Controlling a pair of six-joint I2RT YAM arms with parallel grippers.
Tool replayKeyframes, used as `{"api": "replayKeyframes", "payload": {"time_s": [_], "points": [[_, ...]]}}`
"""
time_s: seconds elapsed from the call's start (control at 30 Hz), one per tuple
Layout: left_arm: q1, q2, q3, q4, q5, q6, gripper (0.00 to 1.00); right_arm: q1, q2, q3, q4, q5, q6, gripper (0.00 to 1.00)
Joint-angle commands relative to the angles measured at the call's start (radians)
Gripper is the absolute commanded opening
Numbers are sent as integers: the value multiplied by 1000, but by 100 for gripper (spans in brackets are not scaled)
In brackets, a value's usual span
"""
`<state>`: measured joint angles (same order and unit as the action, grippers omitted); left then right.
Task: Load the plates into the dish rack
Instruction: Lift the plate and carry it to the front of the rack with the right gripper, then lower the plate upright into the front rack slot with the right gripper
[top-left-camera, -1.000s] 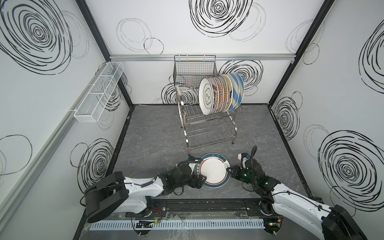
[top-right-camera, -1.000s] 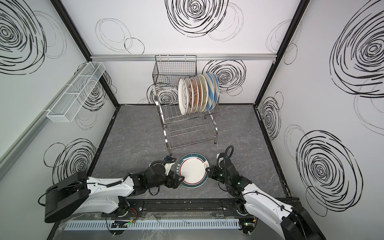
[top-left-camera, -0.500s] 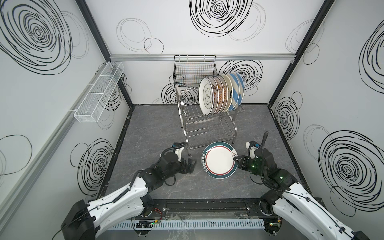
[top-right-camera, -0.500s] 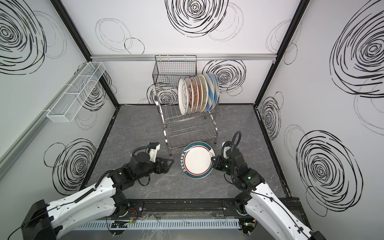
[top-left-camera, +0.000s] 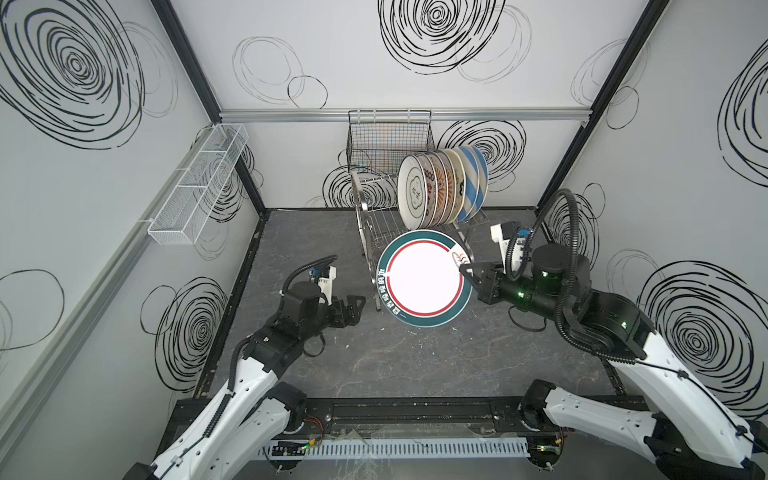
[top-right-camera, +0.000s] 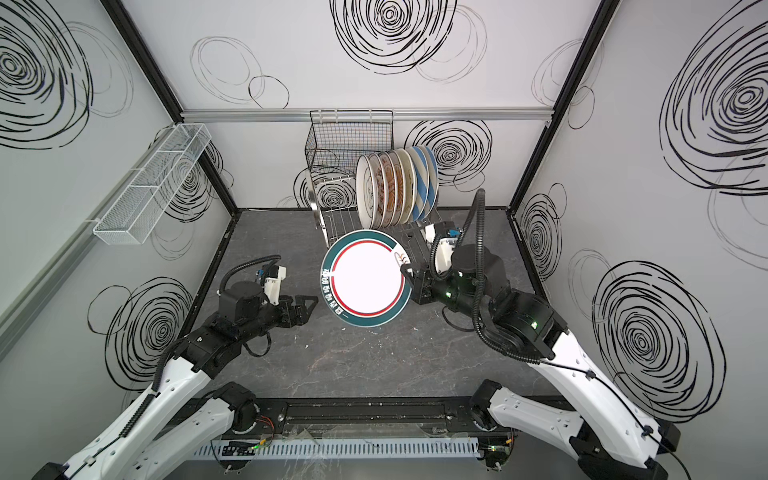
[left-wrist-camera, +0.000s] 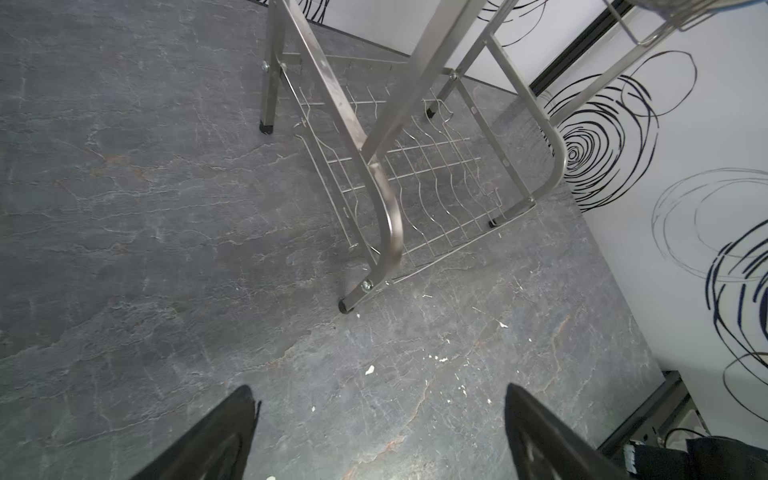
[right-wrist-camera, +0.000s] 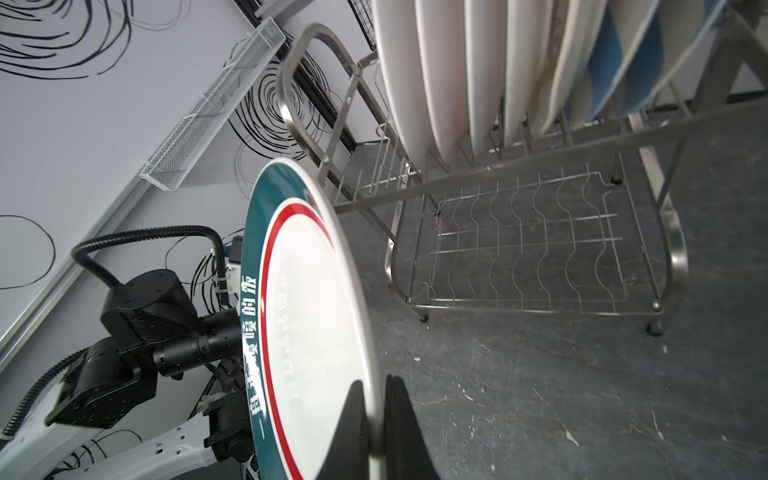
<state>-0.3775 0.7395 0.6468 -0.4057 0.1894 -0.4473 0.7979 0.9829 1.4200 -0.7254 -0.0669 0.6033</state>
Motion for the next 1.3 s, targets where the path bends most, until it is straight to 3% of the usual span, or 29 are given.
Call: {"api": "replayKeyframes", "payload": {"time_s": [0.0, 0.17, 0.33, 0.47, 0.63, 0.73, 0.8, 1.27], "points": [[42, 8, 16, 37, 86, 77, 96, 15, 95, 171, -5, 161, -55, 0], [64, -18, -13, 74, 59, 109, 96, 59, 332, 555, -89, 446, -138, 0], [89, -49, -23, 91, 79, 118, 96, 141, 533, 788, -74, 766, -225, 0], [127, -38, -27, 100, 104, 118, 96, 212, 617, 791, 69, 987, -322, 0], [200, -20, -39, 134, 142, 105, 96, 294, 671, 697, 408, 1268, -583, 0], [230, -13, -42, 140, 171, 101, 96, 324, 655, 542, 752, 1339, -827, 0], [232, -14, -45, 145, 184, 98, 96, 326, 667, 507, 863, 1367, -905, 0], [235, -26, -59, 158, 214, 87, 96, 269, 855, 678, 676, 1325, -796, 0]]}}
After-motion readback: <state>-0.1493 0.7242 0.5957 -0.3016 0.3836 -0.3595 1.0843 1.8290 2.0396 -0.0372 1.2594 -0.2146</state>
